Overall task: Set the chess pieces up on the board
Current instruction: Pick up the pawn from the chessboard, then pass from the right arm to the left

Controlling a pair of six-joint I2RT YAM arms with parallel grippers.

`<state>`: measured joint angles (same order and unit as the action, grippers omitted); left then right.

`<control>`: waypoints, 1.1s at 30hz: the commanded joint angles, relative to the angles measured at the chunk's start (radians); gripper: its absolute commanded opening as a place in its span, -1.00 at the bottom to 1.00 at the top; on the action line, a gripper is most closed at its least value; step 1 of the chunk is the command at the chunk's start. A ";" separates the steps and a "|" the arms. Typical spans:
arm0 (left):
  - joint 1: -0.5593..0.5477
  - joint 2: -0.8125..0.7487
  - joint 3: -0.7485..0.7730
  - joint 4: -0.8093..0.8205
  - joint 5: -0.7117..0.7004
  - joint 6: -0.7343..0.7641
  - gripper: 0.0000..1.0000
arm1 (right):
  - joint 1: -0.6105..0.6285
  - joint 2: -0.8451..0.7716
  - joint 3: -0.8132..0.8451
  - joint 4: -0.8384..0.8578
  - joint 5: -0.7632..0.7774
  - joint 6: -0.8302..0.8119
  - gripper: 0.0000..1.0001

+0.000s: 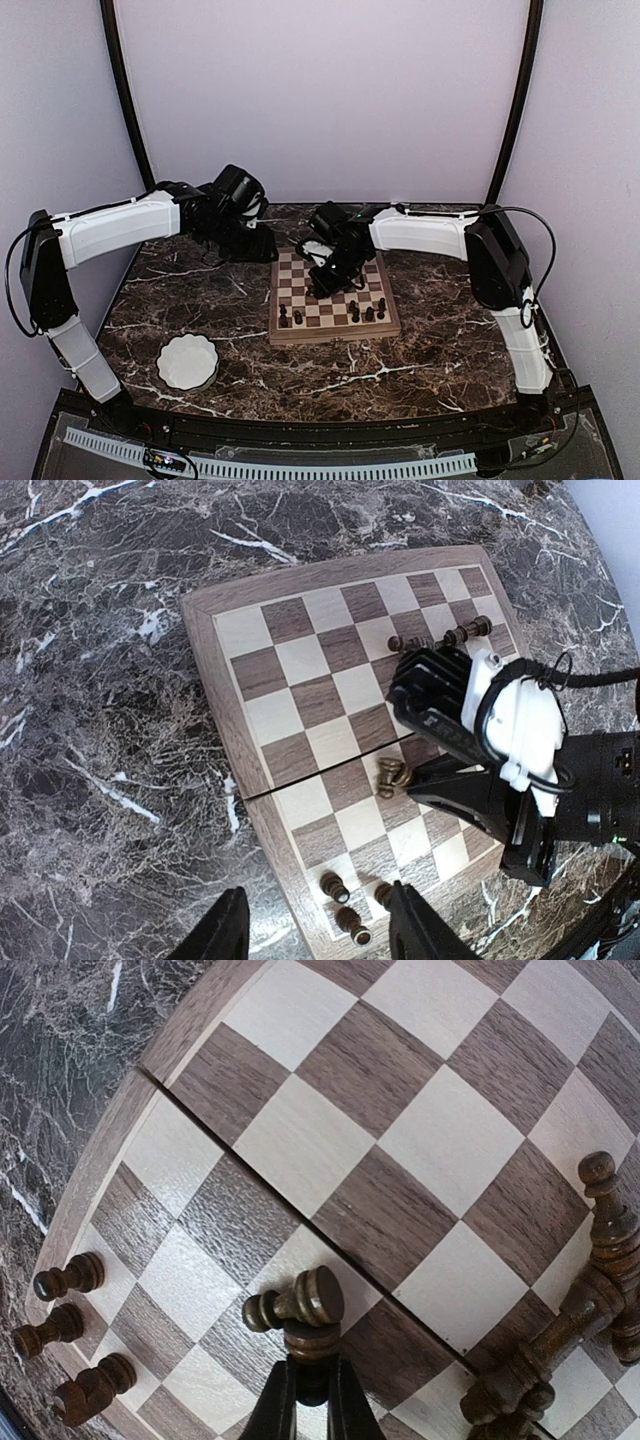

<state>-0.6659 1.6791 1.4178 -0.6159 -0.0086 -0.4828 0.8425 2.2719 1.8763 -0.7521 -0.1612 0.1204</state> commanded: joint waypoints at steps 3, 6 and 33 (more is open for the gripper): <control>0.002 -0.021 -0.054 0.083 0.031 0.009 0.00 | 0.013 0.000 -0.023 -0.028 -0.004 0.017 -0.99; 0.002 -0.044 -0.108 0.185 0.078 0.009 0.00 | -0.017 -0.064 -0.061 0.008 -0.067 0.066 -1.00; 0.081 -0.011 -0.522 1.134 0.497 -0.369 0.06 | -0.119 -0.268 -0.192 0.221 -0.352 0.171 -0.98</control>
<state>-0.5869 1.6867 0.9047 0.3985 0.4232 -0.8242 0.7208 2.0689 1.6840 -0.5243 -0.5198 0.3290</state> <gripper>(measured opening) 0.527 0.083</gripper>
